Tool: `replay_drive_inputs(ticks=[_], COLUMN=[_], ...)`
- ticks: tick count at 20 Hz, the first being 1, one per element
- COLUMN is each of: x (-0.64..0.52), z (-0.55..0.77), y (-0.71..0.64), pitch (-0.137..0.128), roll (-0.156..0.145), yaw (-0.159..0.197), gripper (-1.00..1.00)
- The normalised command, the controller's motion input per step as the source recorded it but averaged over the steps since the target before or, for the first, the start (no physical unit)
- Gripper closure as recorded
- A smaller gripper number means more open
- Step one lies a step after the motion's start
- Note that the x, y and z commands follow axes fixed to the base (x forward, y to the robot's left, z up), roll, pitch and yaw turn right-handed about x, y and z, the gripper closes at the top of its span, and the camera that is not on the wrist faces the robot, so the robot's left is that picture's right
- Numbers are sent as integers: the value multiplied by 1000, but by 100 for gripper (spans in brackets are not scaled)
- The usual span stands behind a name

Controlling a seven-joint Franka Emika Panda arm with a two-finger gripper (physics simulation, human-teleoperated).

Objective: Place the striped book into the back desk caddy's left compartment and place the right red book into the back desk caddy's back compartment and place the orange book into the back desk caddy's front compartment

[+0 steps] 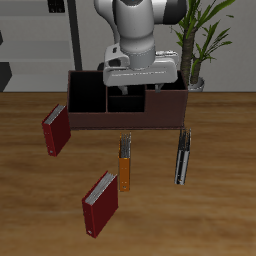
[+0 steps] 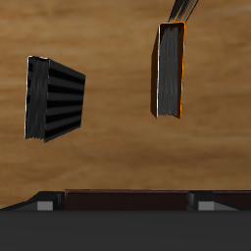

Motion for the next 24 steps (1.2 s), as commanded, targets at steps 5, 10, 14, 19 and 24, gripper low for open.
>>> replay_drive_inputs(ticks=[5,10,14,19,24], x=[41,122,131,229,301], z=[48,145,15,-92,-200], y=[280,439,377,499,295], pitch=[-31,-76,-27,-12,-52], roll=[-13,-40,0,17,19], yaw=[29,61,13,-8,3], gripper=[-100,-100,-100,-100,-100])
